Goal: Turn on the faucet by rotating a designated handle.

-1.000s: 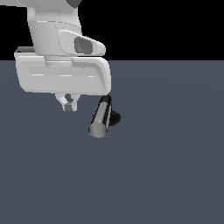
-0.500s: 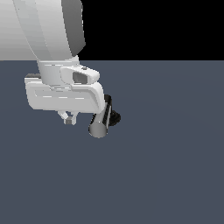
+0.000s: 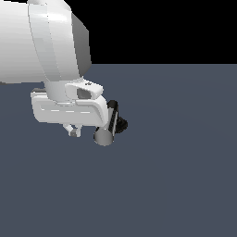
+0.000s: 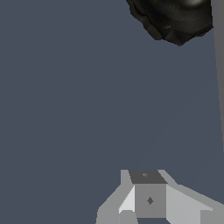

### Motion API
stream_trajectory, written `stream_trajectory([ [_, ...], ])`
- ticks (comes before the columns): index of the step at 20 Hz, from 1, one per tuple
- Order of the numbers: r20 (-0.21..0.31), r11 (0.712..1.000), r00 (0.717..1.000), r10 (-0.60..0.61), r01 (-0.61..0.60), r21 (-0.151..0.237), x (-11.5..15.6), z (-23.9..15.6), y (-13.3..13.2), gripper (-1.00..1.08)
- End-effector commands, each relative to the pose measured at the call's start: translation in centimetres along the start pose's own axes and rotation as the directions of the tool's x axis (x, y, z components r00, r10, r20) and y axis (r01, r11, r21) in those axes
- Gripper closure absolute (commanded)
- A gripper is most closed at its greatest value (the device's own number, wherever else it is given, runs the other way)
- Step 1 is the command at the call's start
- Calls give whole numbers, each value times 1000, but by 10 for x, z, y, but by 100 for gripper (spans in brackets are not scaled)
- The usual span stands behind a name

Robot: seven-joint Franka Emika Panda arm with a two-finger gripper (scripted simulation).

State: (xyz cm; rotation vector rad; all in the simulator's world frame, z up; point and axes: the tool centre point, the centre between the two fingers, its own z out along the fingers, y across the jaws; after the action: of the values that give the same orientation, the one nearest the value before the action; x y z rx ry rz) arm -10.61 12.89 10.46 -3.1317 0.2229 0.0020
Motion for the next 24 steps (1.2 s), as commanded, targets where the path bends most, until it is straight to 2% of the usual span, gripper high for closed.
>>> stream_trajectory([
  [1, -1, 1000, 1000, 1, -1, 0, 1, 2, -1, 108],
  [6, -1, 1000, 1000, 1, -1, -1, 1, 2, -1, 108],
  [24, -1, 1000, 1000, 2, -2, -1, 8, 4, 87, 108],
])
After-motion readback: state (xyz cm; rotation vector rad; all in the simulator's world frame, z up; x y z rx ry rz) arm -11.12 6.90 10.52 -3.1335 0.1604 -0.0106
